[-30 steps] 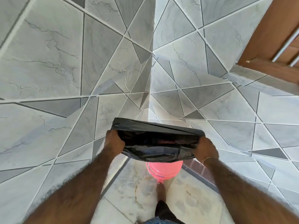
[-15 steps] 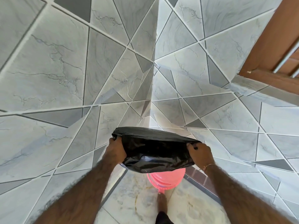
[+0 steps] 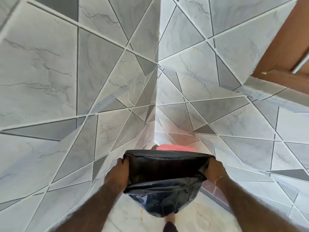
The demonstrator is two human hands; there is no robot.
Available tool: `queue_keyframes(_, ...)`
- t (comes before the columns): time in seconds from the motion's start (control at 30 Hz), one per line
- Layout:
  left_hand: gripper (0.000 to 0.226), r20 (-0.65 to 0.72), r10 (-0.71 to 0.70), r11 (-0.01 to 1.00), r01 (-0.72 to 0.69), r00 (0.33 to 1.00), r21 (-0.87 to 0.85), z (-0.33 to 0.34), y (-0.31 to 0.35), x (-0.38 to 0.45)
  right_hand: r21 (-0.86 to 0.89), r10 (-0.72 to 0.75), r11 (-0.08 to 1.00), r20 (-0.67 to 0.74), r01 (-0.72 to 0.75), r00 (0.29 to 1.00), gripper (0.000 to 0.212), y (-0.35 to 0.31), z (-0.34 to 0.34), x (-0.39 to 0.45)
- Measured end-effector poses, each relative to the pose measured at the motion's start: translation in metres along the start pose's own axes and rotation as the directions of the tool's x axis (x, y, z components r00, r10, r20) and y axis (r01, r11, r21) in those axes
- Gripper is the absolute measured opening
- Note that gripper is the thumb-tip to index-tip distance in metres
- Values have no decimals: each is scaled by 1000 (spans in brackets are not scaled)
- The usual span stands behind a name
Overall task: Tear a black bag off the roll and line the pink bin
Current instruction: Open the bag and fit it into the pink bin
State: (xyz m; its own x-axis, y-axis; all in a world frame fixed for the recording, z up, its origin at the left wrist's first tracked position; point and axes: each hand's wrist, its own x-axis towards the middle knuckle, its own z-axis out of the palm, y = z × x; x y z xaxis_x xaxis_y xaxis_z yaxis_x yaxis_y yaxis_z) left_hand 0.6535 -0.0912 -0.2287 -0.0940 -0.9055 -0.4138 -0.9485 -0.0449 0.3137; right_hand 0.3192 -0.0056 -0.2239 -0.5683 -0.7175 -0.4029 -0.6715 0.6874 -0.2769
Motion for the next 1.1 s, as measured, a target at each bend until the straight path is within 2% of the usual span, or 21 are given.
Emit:
queue_keyframes(0.1, 38, -42, 67, 995, -70, 997, -77, 16, 25, 4, 68, 26, 997, -20, -24, 999, 34, 3, 9, 11)
queue_keyframes(0.27, 43, -107, 28, 966, -54, 994, -253, 38, 62, 26, 157, 55, 987, -91, -41, 994, 40, 16, 23, 36)
queue_keyframes(0.43, 47, -124, 62, 953, -96, 990, -289, 79, 69, 58, 211, 60, 977, -122, -33, 991, 37, 27, 31, 55)
queue_keyframes(0.47, 50, -125, 87, 959, -117, 988, -260, 87, 69, 65, 208, 65, 977, -119, -39, 991, 38, 29, 33, 60)
queue_keyframes(0.57, 63, -98, 168, 986, -168, 981, 5, 99, 71, 79, 177, 81, 982, -70, -67, 994, 41, 32, 39, 73)
queue_keyframes(0.67, 71, -44, 196, 976, -190, 980, 104, 117, 71, 97, 158, 93, 983, 14, -94, 996, 44, 40, 57, 93)
queue_keyframes(0.83, 66, 54, 165, 976, -171, 985, 131, 150, 75, 124, 193, 52, 979, 85, -68, 995, 55, 36, 79, 121)
queue_keyframes(0.93, 64, 82, 182, 973, -192, 980, 131, 168, 84, 134, 217, 44, 974, 94, -63, 995, 52, 34, 95, 141)
queue_keyframes(1.1, 71, 204, 213, 965, -238, 955, 108, 205, 100, 145, 187, 81, 976, 141, -107, 987, 51, 33, 122, 168)
